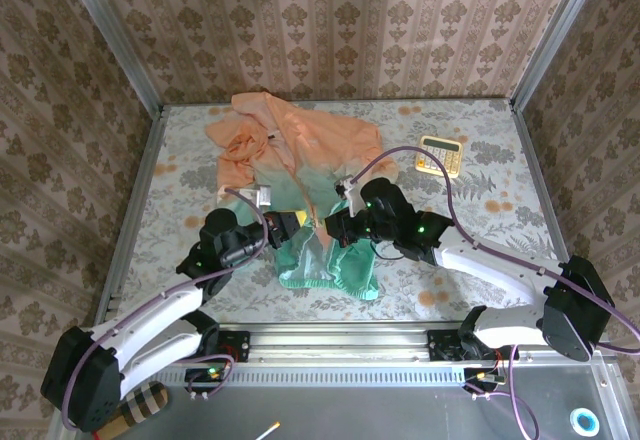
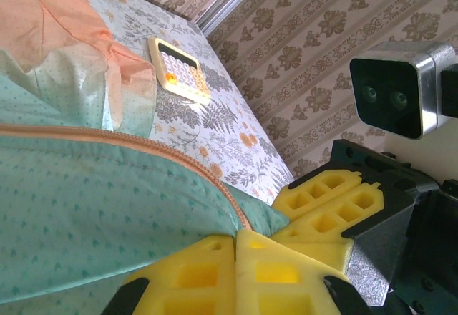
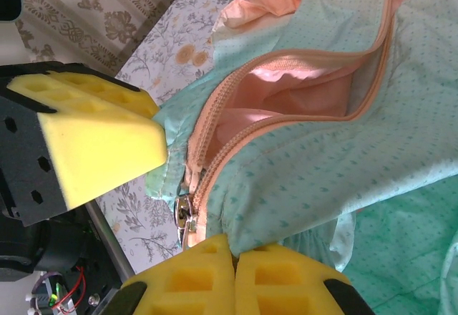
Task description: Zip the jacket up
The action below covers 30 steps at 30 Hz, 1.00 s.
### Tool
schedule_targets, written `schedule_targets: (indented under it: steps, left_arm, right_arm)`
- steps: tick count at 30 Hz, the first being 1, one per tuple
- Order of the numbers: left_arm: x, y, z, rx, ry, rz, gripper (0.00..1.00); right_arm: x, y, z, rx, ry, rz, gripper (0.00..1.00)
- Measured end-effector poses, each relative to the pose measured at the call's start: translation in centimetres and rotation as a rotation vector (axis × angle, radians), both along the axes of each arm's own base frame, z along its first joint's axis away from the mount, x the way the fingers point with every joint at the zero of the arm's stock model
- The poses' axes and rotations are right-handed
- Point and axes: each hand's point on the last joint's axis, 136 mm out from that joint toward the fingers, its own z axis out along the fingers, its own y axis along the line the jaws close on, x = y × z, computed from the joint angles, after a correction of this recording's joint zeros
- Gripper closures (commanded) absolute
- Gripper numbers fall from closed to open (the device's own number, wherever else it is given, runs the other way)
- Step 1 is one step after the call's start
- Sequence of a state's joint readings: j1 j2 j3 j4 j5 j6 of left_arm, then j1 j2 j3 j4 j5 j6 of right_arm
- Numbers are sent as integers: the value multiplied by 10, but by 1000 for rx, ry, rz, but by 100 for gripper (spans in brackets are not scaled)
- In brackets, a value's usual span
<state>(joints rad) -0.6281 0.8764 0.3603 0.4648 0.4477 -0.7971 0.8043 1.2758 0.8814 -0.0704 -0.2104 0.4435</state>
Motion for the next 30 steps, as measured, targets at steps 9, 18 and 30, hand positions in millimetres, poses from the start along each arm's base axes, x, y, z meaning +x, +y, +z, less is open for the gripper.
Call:
schedule_targets:
  steps: [9,18,30]
  left_arm:
    - [0,0,2,-30,-1,4,100]
    - [-2,2,-5,-39,20,7,100]
    - [-1,2,-2,-58,21,14,100]
  right_arm:
    - [1,-1,0,2,2,-2,100]
    - [4,-3,-1,6,1,-10,100]
    - [4,-4,-4,8,3,-11,100]
